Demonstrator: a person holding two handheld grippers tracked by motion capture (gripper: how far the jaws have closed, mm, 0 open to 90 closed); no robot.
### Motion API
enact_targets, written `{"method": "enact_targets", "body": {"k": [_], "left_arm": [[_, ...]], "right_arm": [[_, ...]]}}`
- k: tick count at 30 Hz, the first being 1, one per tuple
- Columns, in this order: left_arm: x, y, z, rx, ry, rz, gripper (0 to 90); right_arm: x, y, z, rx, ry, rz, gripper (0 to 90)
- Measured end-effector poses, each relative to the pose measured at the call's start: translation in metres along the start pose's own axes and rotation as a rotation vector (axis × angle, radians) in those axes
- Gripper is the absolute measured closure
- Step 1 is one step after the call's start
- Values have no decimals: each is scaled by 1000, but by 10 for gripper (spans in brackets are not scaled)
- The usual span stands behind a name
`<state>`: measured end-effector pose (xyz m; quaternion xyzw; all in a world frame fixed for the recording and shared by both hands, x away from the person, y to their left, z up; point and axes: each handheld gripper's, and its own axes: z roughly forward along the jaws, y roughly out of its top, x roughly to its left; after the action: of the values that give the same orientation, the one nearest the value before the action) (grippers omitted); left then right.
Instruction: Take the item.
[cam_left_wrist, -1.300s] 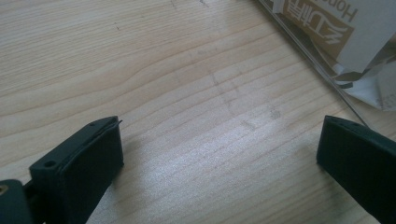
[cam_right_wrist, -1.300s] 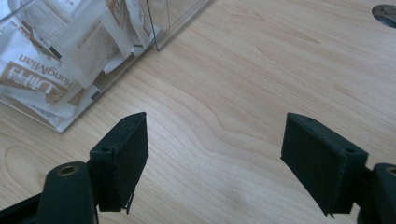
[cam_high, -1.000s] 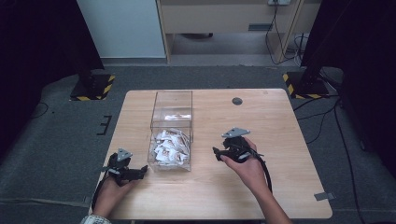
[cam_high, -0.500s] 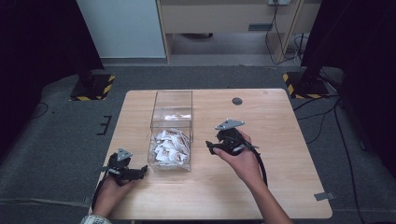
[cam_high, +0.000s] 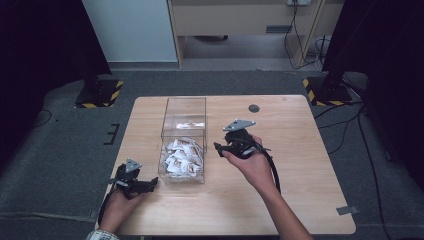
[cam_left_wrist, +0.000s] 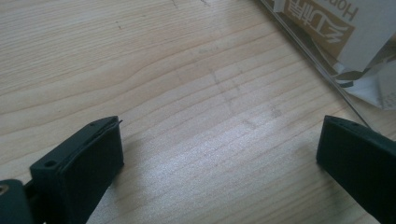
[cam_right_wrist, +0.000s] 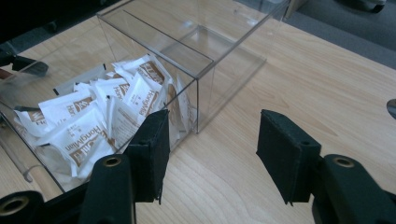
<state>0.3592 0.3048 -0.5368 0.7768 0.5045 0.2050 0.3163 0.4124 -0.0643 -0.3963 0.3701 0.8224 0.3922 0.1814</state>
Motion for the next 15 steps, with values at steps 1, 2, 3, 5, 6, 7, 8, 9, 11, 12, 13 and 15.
{"method": "enact_targets", "body": {"k": [1,2,3,5,6,7,8,9,11,12,13,15], "left_arm": [[0,0,0,0,0,0,0],[0,0,0,0,0,0,0],[0,0,0,1,-1,2,0],[0,0,0,2,-1,2,0],[0,0,0,1,-1,2,0],[0,0,0,2,0,2,0],[0,0,0,1,-1,2,0],[0,0,0,2,-1,2,0],[0,0,0,1,-1,2,0],[0,0,0,2,-1,2,0],[0,0,0,1,-1,2,0],[0,0,0,1,-1,2,0]], "right_arm": [[0,0,0,0,0,0,441],[1,2,0,-2,-2,0,435],[2,6,1,-7,-1,-1,420],[3,10,2,-5,1,1,403],[3,10,2,-5,1,1,403],[3,12,3,-1,-1,-3,402],[4,13,4,-2,-1,-12,397],[5,15,4,-2,1,-10,395],[6,19,5,-9,3,-10,387],[6,21,5,-11,4,-12,384],[6,23,6,-13,3,-16,380],[7,26,7,-15,7,-9,378]]}}
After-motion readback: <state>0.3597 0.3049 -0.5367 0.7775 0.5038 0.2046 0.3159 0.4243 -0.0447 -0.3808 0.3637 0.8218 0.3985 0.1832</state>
